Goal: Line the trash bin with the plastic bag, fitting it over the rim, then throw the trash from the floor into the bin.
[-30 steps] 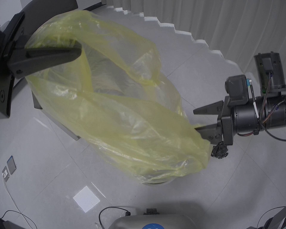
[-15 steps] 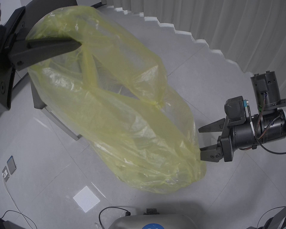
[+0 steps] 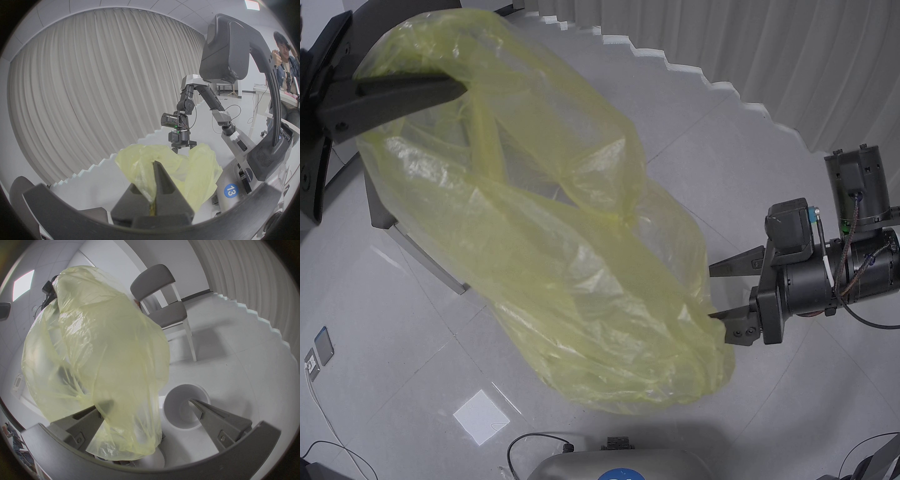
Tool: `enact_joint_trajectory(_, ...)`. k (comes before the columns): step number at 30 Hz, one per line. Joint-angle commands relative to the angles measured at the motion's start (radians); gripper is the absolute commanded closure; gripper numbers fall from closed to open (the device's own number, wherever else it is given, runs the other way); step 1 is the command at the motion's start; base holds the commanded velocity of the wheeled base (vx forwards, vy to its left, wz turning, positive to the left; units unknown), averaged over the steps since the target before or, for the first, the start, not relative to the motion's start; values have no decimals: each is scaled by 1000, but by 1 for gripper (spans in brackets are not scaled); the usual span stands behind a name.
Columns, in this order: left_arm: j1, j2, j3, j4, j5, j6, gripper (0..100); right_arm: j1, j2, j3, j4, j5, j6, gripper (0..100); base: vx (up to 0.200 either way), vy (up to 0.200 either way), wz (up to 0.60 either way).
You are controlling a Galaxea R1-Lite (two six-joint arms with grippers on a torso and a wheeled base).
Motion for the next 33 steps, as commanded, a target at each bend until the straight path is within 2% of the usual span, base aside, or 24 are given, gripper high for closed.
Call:
enact_joint_trajectory(1, 0, 5, -1, -3, 1, 0, 100, 29, 7, 17, -1, 0, 3, 0, 0, 0, 0)
enact_joint_trajectory(9, 0, 13, -6, -6, 2, -1, 100, 31, 17, 33, -4, 0, -5, 0, 0, 0, 0)
enact_joint_trajectory(10, 0, 14, -6, -6, 2, -1, 100, 31, 17, 33, -4, 0, -5, 100, 0, 0, 0)
enact_joint_trajectory(14, 9, 22, -11, -23, 7, -4, 100, 31, 5, 34, -3, 0, -2, 100, 0, 0, 0)
enact_joint_trajectory(19, 91, 53, -30, -48, 13, -24, 100, -7, -45, 31, -1, -1, 1, 100, 0, 0, 0)
enact_joint_trajectory(21, 121, 88, -53, -62, 13, -70, 100, -44, -62, 31, -1, 0, 1, 100, 0, 0, 0)
enact_joint_trajectory(23, 144, 116, -66, -72, 13, -135, 100, -67, -78, 33, 0, -1, 1, 100, 0, 0, 0)
enact_joint_trajectory(25, 167, 152, -73, -82, 13, -256, 100, -112, -90, 37, 0, -1, 3, 100, 0, 0, 0)
enact_joint_trajectory(26, 167, 157, -72, -83, 14, -274, 100, -118, -93, 37, 2, -1, 3, 100, 0, 0, 0)
enact_joint_trajectory(27, 169, 183, -61, -85, 17, -389, 100, -155, -95, 40, 0, -1, 3, 100, 0, 0, 0)
enact_joint_trajectory(28, 169, 192, -49, -85, 22, -449, 100, -173, -95, 45, -1, -3, 6, 100, 0, 0, 0)
enact_joint_trajectory(29, 169, 195, -44, -86, 24, -468, 100, -179, -95, 47, -3, -3, 6, 100, 0, 0, 0)
enact_joint_trajectory(30, 170, 197, 2, -95, 59, -564, 100, -210, -99, 60, 0, 0, 13, 100, 0, 0, 0)
enact_joint_trajectory(33, 153, 163, 105, -155, 142, -641, 100, -233, -101, 90, -4, 0, 53, 100, 0, 0, 0)
